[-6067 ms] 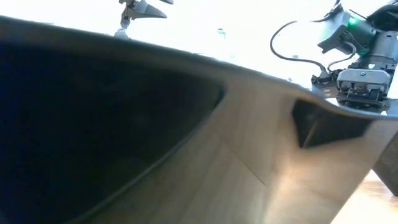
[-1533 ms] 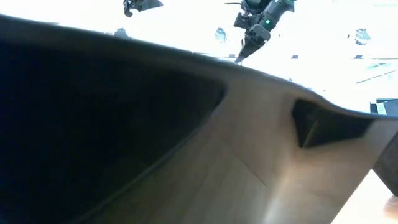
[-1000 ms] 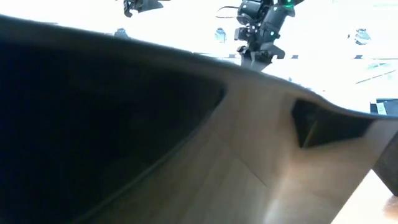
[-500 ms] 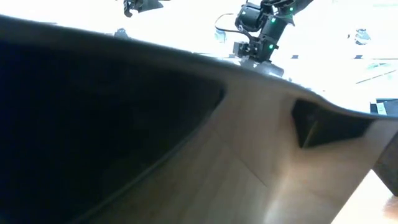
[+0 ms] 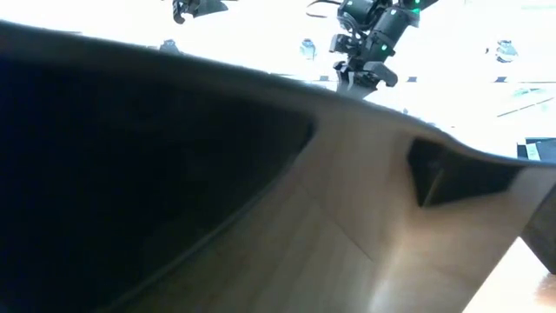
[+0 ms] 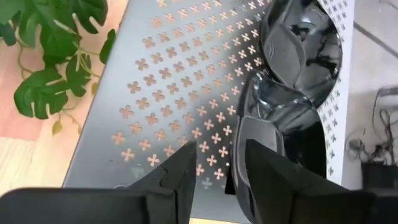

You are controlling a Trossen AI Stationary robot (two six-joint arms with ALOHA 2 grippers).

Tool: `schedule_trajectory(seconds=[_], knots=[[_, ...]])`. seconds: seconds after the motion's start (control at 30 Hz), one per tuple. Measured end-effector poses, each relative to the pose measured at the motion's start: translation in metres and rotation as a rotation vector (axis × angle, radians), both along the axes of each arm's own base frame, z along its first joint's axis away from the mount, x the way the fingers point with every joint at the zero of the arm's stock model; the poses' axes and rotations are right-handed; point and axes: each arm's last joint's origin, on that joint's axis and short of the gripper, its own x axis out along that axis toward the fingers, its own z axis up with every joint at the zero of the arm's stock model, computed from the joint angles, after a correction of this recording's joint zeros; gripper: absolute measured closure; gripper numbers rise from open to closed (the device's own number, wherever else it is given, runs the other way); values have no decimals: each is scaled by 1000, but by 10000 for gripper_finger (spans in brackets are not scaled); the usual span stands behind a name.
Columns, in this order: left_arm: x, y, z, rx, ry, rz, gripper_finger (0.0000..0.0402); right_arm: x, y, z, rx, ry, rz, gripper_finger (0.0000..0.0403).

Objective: Pick & Place Mini shaped plates
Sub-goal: Stack the leaf-shaped plate on top of the stacked leaf-shaped plates on the shelf

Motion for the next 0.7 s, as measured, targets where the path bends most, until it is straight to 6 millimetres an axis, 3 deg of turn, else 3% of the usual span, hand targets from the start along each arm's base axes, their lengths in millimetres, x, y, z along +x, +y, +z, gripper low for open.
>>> schedule_trajectory(seconds=[0.2,0.5,0.7], knots=[[0,0,0,-3,-2,0,215,0,-2,1,24,-31,-50,296],[0,0,0,-3,-1,0,215,1,-3,0,20,-43,-55,376],[0,0,0,-1,1,1,215,2,-4,-5,36,-60,-110,380]])
